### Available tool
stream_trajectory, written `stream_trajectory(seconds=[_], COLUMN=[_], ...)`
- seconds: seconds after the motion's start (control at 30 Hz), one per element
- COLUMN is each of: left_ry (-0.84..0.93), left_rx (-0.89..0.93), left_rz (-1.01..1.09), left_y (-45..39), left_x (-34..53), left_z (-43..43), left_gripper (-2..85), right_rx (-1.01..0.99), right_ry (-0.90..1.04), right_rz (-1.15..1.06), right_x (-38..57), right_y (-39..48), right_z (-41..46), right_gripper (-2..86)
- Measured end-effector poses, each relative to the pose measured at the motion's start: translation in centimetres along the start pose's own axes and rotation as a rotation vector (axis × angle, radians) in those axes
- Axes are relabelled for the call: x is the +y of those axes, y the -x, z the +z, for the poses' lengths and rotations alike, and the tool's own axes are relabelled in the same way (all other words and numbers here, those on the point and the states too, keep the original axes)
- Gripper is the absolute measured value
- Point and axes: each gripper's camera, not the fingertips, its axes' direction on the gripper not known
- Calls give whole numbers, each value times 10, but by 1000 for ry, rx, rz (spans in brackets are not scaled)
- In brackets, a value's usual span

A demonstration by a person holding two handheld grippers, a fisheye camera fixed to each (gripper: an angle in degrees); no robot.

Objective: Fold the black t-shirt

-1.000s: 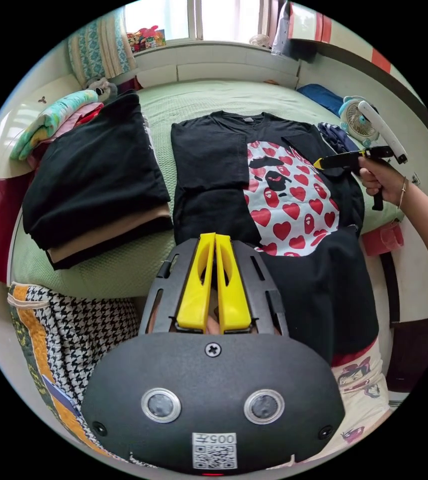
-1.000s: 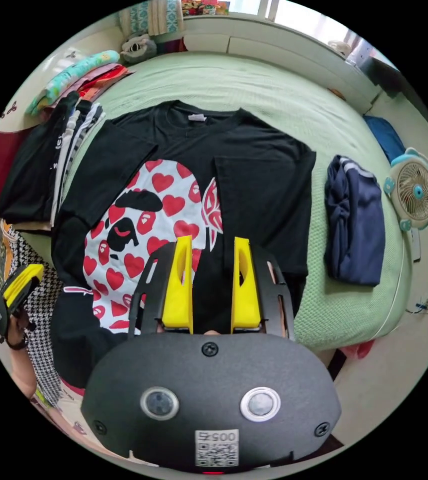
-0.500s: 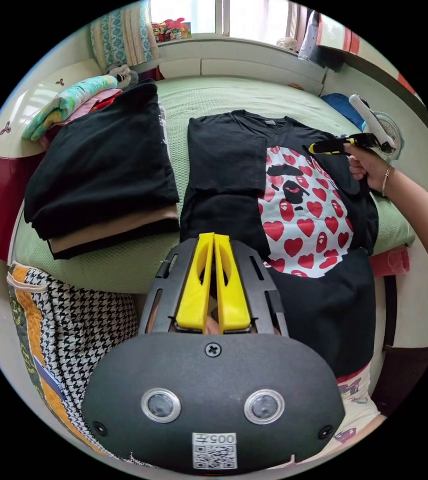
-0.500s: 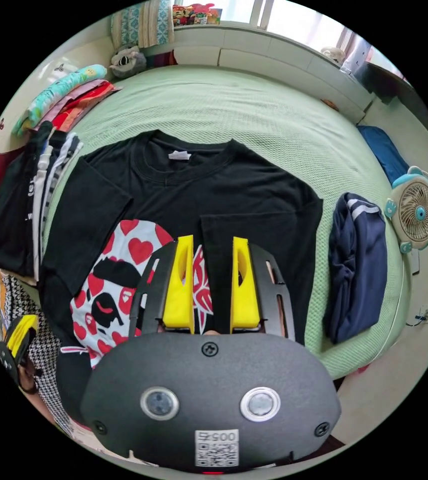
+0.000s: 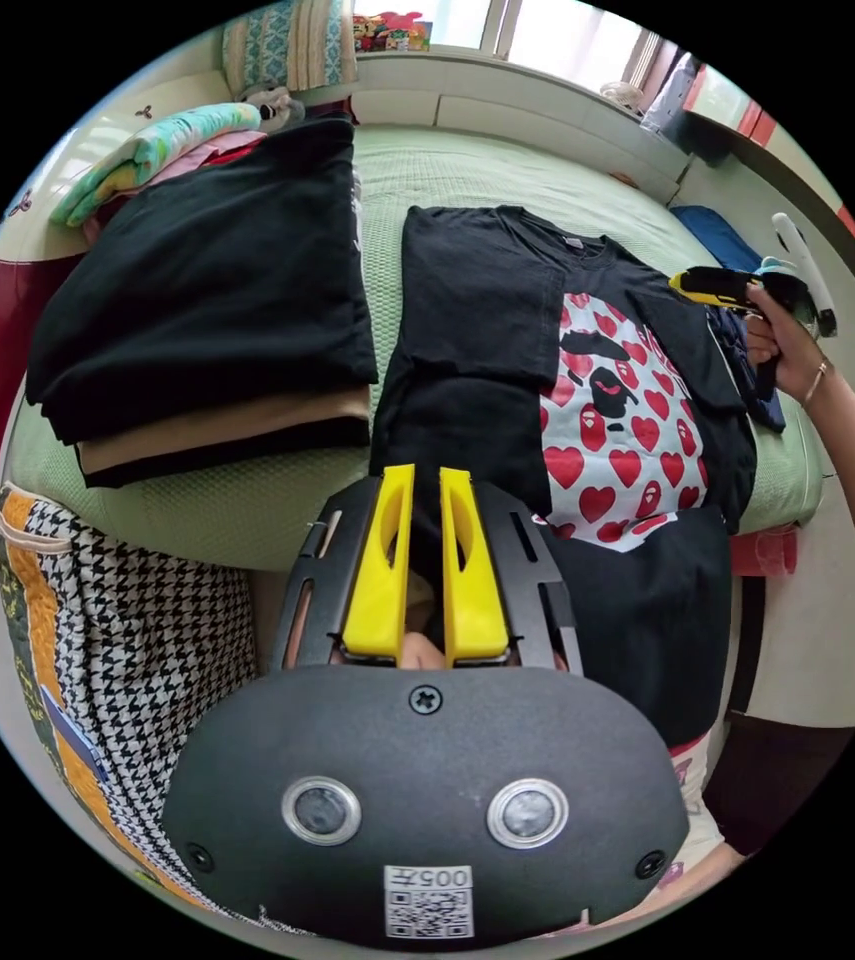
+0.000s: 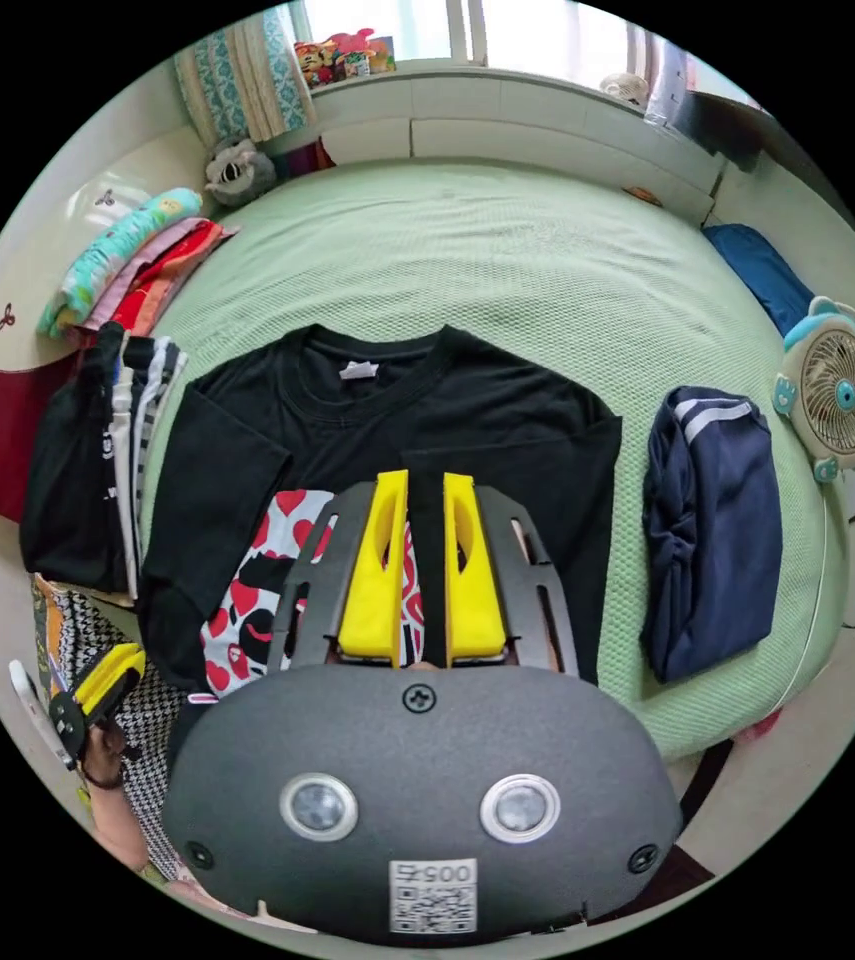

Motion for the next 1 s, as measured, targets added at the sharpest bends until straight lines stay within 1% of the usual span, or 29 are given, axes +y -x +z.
stream_trajectory(seconds=[0.13, 0.27, 0.43, 0.5, 0.57, 0.67, 0.73, 0.87, 1.0], left_ry=[-13, -20, -43, -36, -22, 15, 68, 72, 94], left_rx=[-35, -37, 40, 77, 119, 54, 56, 44, -20], left_rz=[11, -12, -2, -6, -18, 7, 11, -7, 37], left_y=[5, 18, 25, 25, 24, 13, 8, 3, -9], left_x=[5, 10, 4, -2, -10, -19, -22, -24, -28], left_z=[0, 6, 11, 16, 24, 38, 52, 62, 62], left_gripper=[78, 81, 96, 101, 105, 111, 113, 111, 105], right_rx=[10, 42, 51, 24, -1, -7, 6, 85, 147], right_ry=[-52, -89, -37, -27, -14, 15, 39, 42, 68], right_rz=[-55, -60, 8, 52, 78, 111, 121, 100, 73], right_x=[41, 112, 185, 210, 222, 235, 239, 245, 250], right_y=[-15, -51, -91, -101, -104, -103, -100, -86, -74], right_z=[-36, -66, -66, -62, -58, -48, -41, -41, -43], right_gripper=[72, 96, 117, 118, 117, 125, 127, 121, 100])
